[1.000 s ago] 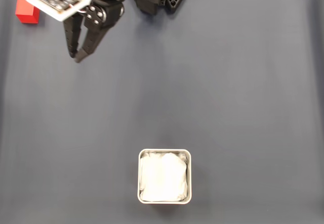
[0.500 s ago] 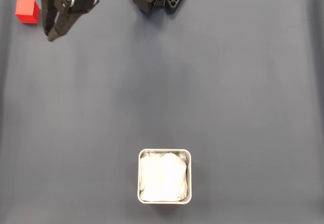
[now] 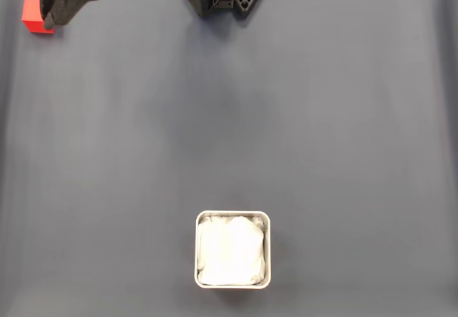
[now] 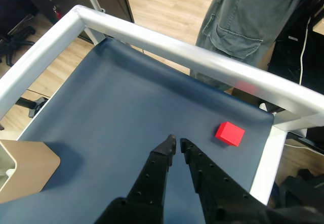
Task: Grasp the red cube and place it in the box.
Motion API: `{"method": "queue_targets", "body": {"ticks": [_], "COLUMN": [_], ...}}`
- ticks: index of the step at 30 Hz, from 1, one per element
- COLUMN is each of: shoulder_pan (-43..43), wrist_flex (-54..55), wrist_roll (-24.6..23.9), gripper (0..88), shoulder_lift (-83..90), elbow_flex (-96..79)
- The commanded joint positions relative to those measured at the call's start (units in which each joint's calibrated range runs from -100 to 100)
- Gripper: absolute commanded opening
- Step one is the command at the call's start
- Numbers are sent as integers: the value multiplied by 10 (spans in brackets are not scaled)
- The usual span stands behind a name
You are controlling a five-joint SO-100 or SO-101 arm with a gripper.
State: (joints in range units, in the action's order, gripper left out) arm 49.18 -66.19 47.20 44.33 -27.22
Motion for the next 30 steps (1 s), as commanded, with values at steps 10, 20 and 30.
{"method": "queue_targets", "body": {"ticks": [10, 20, 30], "shoulder_pan": [74, 118, 164], "wrist_flex": [7, 7, 3], "wrist_roll": [1, -3, -10], "gripper": [0, 0, 0], "shoulder_lift": [12, 14, 12], "elbow_flex": [-15, -29, -41]}}
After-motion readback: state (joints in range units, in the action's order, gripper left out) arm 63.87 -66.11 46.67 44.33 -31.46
